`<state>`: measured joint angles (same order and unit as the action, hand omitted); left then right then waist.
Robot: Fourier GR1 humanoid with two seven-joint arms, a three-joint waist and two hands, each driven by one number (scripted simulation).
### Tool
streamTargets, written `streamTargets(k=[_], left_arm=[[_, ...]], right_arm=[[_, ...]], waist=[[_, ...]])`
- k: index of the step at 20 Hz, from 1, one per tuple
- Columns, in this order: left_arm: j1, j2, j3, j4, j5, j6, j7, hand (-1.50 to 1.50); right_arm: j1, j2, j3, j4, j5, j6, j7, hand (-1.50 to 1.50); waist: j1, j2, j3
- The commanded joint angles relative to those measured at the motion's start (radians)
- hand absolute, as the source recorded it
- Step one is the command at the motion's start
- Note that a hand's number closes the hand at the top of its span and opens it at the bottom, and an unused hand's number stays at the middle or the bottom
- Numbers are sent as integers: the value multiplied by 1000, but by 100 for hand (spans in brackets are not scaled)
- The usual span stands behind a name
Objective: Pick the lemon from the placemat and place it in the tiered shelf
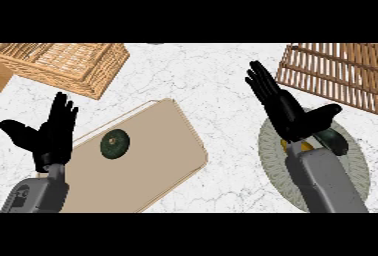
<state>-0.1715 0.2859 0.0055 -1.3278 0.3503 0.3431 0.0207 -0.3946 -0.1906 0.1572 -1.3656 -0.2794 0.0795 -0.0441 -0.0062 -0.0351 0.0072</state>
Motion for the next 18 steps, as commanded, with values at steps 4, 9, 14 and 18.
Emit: streamTargets(k=[4, 9, 14, 18], left_arm=[[-37, 33, -157, -63, -131, -78, -35, 0], [-38, 53, -185, -39, -152, -109, -34, 0], [-16, 38, -273, -87, -207, -135, -55, 0], [-26, 20, -290, -95, -219, -149, -28, 0]], right_arm=[[-103, -271, 24, -33, 102, 201, 63, -150], [-114, -418, -15, -27, 260, 128, 33, 150], [0, -388, -139, 136, 396, -129, -295, -150], [-16, -415, -258, 315, 258, 12, -570, -150]], waist=[[-3, 30, -7], [-68, 5, -33], [12, 45, -2], [18, 41, -5]])
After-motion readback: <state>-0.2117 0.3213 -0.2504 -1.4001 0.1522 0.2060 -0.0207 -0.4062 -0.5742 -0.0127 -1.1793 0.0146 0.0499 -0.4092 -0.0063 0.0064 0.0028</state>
